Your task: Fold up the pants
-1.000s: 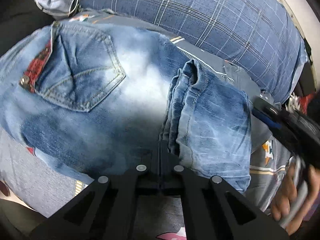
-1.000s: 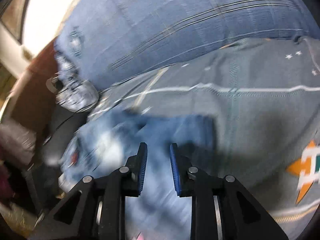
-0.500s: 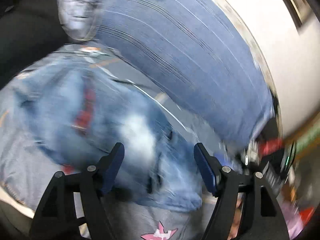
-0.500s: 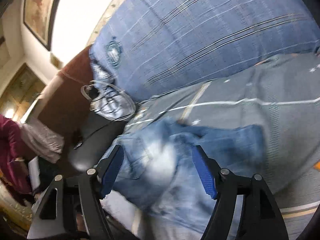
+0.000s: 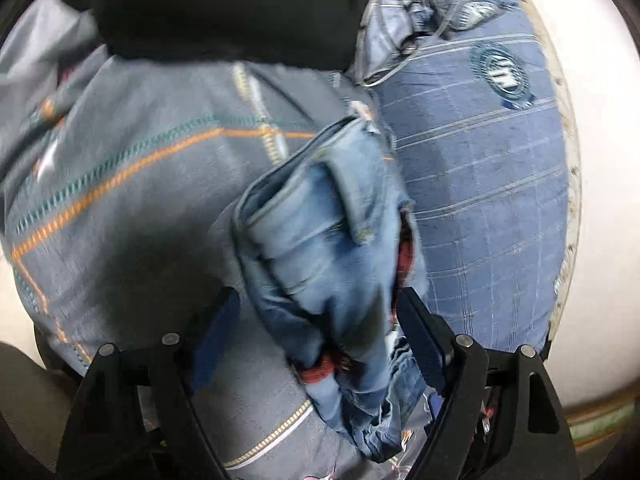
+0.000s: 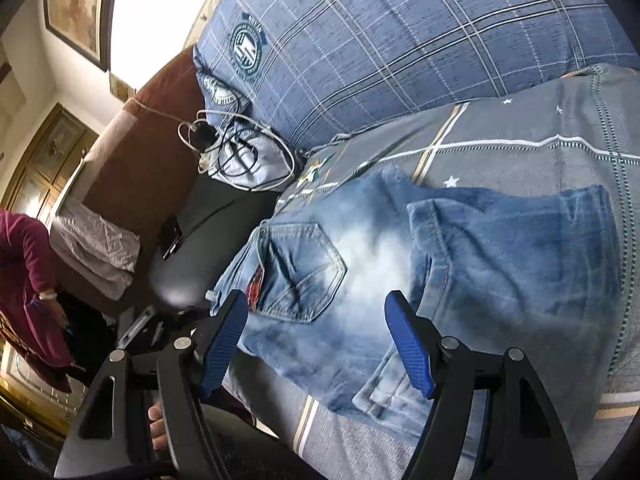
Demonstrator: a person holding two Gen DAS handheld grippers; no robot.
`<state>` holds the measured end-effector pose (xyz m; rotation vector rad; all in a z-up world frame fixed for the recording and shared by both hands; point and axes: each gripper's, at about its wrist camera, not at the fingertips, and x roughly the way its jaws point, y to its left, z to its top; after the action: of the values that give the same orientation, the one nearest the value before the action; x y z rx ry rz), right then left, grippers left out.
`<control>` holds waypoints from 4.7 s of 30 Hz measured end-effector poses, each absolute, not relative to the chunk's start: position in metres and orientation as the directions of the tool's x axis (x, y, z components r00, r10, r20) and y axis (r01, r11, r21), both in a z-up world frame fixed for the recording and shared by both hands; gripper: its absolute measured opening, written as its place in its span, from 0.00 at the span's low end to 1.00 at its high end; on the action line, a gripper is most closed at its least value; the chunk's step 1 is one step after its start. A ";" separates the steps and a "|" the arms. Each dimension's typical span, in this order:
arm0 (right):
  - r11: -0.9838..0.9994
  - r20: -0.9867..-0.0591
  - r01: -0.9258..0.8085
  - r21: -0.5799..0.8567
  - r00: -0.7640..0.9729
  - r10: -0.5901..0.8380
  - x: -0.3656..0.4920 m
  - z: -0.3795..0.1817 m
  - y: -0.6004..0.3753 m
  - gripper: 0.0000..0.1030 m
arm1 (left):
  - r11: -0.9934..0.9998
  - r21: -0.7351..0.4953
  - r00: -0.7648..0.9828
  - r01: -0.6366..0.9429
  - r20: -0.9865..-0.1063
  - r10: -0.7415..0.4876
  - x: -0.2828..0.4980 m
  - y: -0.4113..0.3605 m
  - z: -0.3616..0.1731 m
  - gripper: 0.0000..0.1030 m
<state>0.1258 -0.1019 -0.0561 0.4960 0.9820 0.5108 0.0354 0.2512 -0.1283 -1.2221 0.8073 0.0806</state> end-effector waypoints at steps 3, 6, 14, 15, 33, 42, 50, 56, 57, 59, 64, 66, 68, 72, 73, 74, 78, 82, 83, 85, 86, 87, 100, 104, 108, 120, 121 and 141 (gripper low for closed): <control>0.782 -0.653 -0.183 0.596 0.457 0.604 0.122 -0.056 -0.101 0.70 | 0.367 -0.803 0.714 -0.470 -0.590 -0.377 0.045 0.247 -0.134 0.78; 0.781 -0.653 -0.177 0.599 0.458 0.604 0.121 -0.057 -0.102 0.70 | 0.350 -0.796 0.713 -0.495 -0.602 -0.360 0.051 0.252 -0.142 0.78; 0.793 -0.672 -0.181 0.582 0.441 0.595 0.122 -0.062 -0.096 0.70 | 0.289 -0.790 0.730 -0.540 -0.611 -0.307 0.067 0.260 -0.152 0.38; 0.792 -0.674 -0.183 0.583 0.436 0.596 0.123 -0.063 -0.095 0.70 | 0.325 -0.777 0.727 -0.538 -0.624 -0.287 0.068 0.256 -0.148 0.33; 0.652 -0.709 -0.420 0.631 0.026 0.704 0.231 -0.005 0.021 0.72 | 0.978 -0.193 0.822 -0.076 -0.567 -0.048 0.053 0.092 -0.029 0.19; 0.700 -0.908 -0.630 0.336 -0.019 0.419 0.217 0.018 0.047 0.73 | 0.993 0.026 0.849 0.119 -0.520 -0.089 0.043 0.033 -0.022 0.19; 0.821 -0.938 -0.526 0.222 0.115 0.328 0.206 0.006 -0.014 0.25 | 0.971 0.080 0.848 0.226 -0.506 -0.156 0.028 0.016 -0.020 0.19; 0.798 -0.786 -0.370 0.477 0.227 0.575 0.172 0.030 -0.094 0.24 | 0.921 -0.062 0.805 0.386 -0.465 -0.369 0.018 0.017 -0.002 0.21; 0.786 -0.753 -0.325 0.526 0.253 0.608 0.167 0.025 -0.110 0.24 | 0.909 -0.069 0.788 0.410 -0.475 -0.391 0.020 0.011 -0.003 0.21; 0.757 -0.690 -0.239 0.608 0.311 0.653 0.151 0.012 -0.147 0.24 | 0.889 -0.082 0.750 0.451 -0.505 -0.427 0.025 -0.003 -0.007 0.23; 0.690 -0.658 0.042 0.722 0.350 0.667 0.123 -0.073 -0.230 0.25 | 0.861 -0.121 0.608 0.495 -0.660 -0.442 0.051 -0.046 -0.050 0.28; 0.732 -0.728 0.129 0.669 0.315 0.609 0.123 -0.096 -0.246 0.34 | 0.858 -0.161 0.564 0.488 -0.692 -0.451 0.061 -0.057 -0.065 0.32; 0.744 -0.738 0.130 0.656 0.318 0.595 0.119 -0.094 -0.251 0.37 | 0.864 -0.160 0.571 0.477 -0.691 -0.443 0.061 -0.062 -0.064 0.38; 0.776 -0.745 0.092 0.624 0.370 0.555 0.108 -0.071 -0.257 0.53 | 0.829 -0.222 0.559 0.513 -0.647 -0.519 0.048 -0.058 -0.049 0.77; 0.786 -0.744 0.079 0.613 0.395 0.539 0.105 -0.062 -0.259 0.53 | 0.822 -0.233 0.566 0.520 -0.626 -0.536 0.043 -0.054 -0.044 0.83; 0.787 -0.737 0.070 0.612 0.411 0.537 0.103 -0.058 -0.262 0.53 | 0.809 -0.243 0.571 0.535 -0.602 -0.559 0.037 -0.050 -0.039 0.83; 0.768 -0.667 0.005 0.640 0.501 0.552 0.087 -0.030 -0.269 0.53 | 0.771 -0.321 0.553 0.550 -0.552 -0.624 0.036 -0.032 -0.017 0.83; 0.745 -0.609 -0.075 0.663 0.525 0.594 0.079 -0.014 -0.261 0.54 | 0.813 -0.361 0.590 0.456 -0.562 -0.580 0.064 -0.003 0.000 0.83; 0.736 -0.602 -0.081 0.672 0.518 0.607 0.079 -0.016 -0.259 0.54 | 0.828 -0.362 0.599 0.428 -0.572 -0.560 0.076 0.004 0.003 0.83; 0.745 -0.638 -0.063 0.664 0.471 0.608 0.080 -0.029 -0.252 0.54 | 0.847 -0.383 0.594 0.369 -0.604 -0.532 0.093 0.014 -0.004 0.83; 0.763 -0.668 -0.050 0.644 0.448 0.594 0.083 -0.037 -0.245 0.53 | 0.838 -0.423 0.559 0.345 -0.625 -0.545 0.104 0.017 -0.015 0.83; 0.779 -0.696 -0.039 0.625 0.425 0.579 0.084 -0.043 -0.237 0.49 | 0.824 -0.459 0.532 0.334 -0.630 -0.566 0.105 0.018 -0.026 0.83; 0.907 -0.877 0.055 0.418 0.284 0.387 0.070 -0.080 -0.218 0.17 | 0.876 -0.315 0.433 0.366 -0.776 -0.460 0.097 -0.029 -0.069 0.81; 0.872 -0.808 0.013 0.490 0.383 0.448 0.062 -0.054 -0.231 0.48 | 0.811 -0.463 0.441 0.357 -0.682 -0.584 0.091 -0.003 -0.045 0.83; 0.837 -0.733 0.018 0.548 0.492 0.469 0.054 -0.036 -0.249 0.71 | 0.777 -0.567 0.492 0.274 -0.611 -0.620 0.100 0.035 -0.032 0.87; 0.832 -0.696 0.114 0.543 0.615 0.370 0.048 -0.024 -0.275 0.71 | 0.903 -0.398 0.638 0.163 -0.655 -0.404 0.105 0.050 -0.015 0.87; 0.843 -0.695 0.114 0.525 0.629 0.347 0.045 -0.021 -0.272 0.71 | 0.915 -0.373 0.641 0.150 -0.669 -0.378 0.104 0.048 -0.022 0.87; 0.703 -0.737 0.294 0.648 0.474 0.481 0.086 -0.074 -0.274 0.78 | 0.872 -0.488 0.401 0.022 -0.795 -0.455 0.167 0.062 -0.054 0.87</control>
<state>0.0855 -0.2739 -0.0744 0.8262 1.1043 0.1316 0.1672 0.0616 -0.0542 -0.4392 1.1258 -0.3137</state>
